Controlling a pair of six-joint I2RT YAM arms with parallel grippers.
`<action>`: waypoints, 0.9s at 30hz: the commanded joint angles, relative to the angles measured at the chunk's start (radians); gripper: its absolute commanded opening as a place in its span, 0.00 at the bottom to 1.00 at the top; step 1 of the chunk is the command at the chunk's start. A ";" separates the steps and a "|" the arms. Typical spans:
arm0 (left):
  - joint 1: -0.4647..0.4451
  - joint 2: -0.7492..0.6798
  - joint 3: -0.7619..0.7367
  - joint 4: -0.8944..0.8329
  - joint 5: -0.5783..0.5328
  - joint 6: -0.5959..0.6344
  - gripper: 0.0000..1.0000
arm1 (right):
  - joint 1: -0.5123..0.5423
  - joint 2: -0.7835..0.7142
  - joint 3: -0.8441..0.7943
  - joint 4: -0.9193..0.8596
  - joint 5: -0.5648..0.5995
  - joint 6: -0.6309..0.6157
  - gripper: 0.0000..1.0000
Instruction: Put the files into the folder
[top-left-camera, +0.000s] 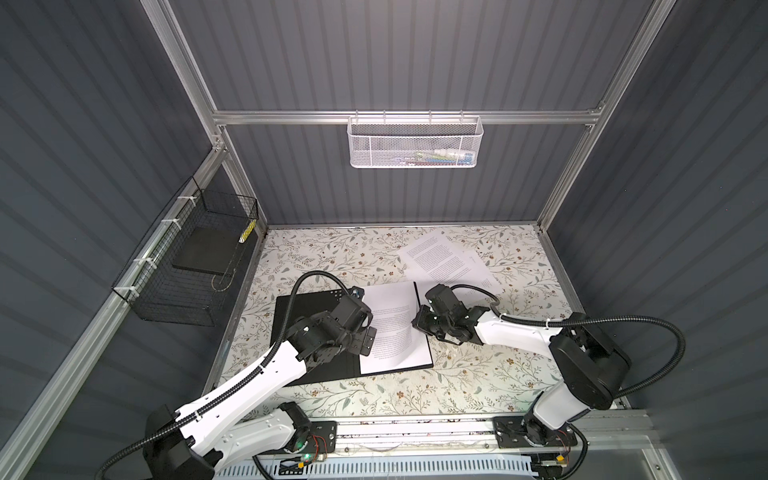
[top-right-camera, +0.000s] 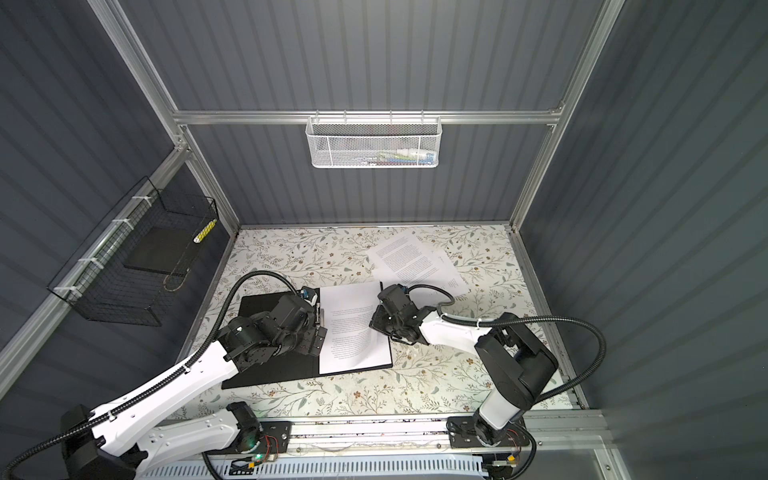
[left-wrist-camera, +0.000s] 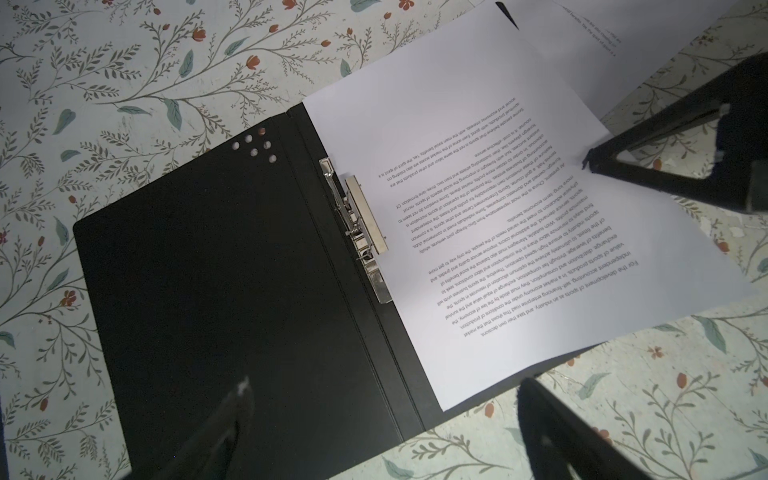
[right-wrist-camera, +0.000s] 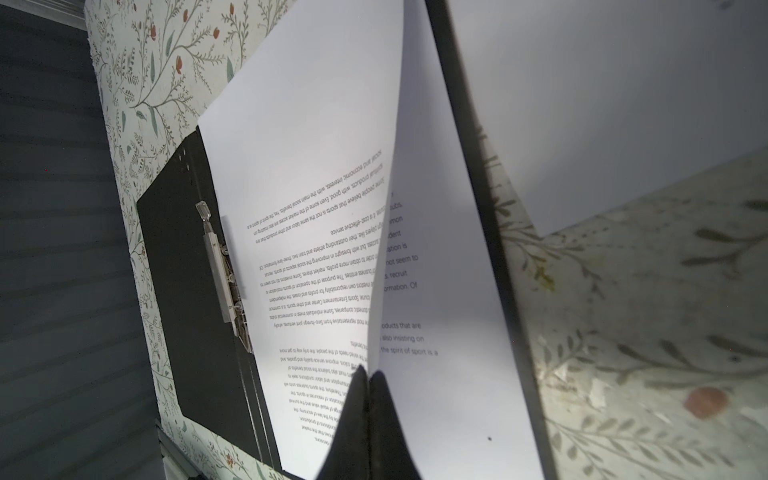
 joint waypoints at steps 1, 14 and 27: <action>0.005 -0.007 -0.010 0.012 0.006 0.015 1.00 | 0.008 0.013 0.022 -0.001 0.016 0.012 0.00; 0.006 -0.007 -0.011 0.012 0.006 0.013 1.00 | 0.008 0.016 0.021 -0.001 0.017 0.006 0.10; 0.005 -0.001 -0.010 0.011 0.007 0.014 1.00 | 0.018 0.030 0.031 -0.013 0.013 0.014 0.44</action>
